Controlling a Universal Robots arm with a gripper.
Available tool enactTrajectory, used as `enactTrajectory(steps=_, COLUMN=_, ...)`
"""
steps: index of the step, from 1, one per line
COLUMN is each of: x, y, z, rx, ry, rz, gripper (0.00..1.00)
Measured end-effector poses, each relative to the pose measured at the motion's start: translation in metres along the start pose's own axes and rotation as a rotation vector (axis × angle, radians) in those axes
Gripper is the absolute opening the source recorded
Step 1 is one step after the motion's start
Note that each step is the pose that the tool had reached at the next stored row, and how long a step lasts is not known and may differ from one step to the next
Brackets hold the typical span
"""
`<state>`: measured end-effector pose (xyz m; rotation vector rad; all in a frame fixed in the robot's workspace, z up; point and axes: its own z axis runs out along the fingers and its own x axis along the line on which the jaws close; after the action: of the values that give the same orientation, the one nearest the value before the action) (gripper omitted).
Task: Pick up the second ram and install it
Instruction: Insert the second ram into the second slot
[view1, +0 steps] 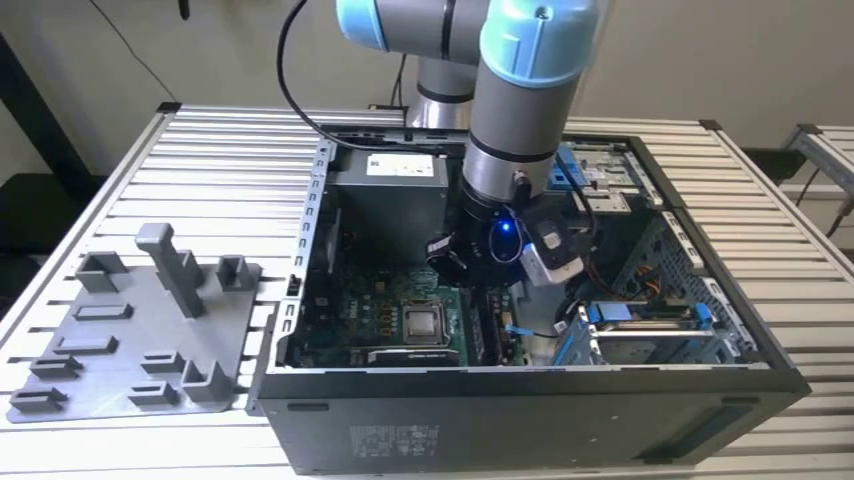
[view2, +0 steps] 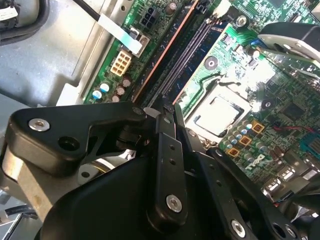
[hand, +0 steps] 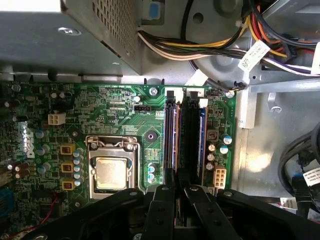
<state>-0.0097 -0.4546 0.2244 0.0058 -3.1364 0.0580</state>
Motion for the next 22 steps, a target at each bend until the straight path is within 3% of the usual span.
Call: enactTrajectory(steps=22, x=-0.0015, y=-0.0012, z=0.0008, rx=0.0, ry=0.0, rz=0.0, gripper=0.14)
